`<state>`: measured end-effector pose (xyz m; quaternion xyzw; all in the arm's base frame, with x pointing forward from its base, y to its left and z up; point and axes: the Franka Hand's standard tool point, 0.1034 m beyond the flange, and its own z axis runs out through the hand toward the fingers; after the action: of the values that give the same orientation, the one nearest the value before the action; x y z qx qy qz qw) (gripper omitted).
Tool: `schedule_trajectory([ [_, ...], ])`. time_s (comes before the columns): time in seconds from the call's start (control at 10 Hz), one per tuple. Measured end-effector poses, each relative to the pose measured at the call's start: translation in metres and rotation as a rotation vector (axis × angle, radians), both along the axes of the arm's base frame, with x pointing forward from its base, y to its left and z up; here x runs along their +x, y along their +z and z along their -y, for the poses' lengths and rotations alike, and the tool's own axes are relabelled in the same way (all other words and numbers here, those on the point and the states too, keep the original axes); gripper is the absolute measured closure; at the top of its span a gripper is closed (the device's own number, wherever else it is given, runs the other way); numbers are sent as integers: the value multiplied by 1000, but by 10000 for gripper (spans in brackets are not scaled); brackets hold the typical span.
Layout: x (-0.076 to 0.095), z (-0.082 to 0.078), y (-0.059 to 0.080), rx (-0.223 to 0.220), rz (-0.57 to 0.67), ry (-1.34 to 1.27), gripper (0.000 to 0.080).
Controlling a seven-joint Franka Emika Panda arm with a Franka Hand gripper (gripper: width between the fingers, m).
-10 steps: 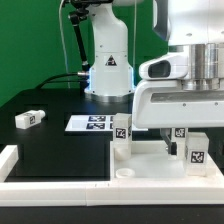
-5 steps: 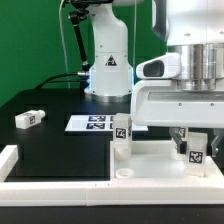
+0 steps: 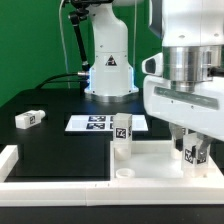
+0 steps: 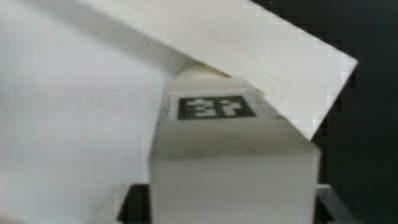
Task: Assemble square table
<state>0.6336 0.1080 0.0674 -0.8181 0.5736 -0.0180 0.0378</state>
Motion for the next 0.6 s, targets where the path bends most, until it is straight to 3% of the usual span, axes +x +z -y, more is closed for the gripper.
schedule_trajectory([
  [0.2, -3, 5, -1, 103, -43, -296, 508],
  [0.6, -5, 3, -1, 112, -55, -444, 508],
])
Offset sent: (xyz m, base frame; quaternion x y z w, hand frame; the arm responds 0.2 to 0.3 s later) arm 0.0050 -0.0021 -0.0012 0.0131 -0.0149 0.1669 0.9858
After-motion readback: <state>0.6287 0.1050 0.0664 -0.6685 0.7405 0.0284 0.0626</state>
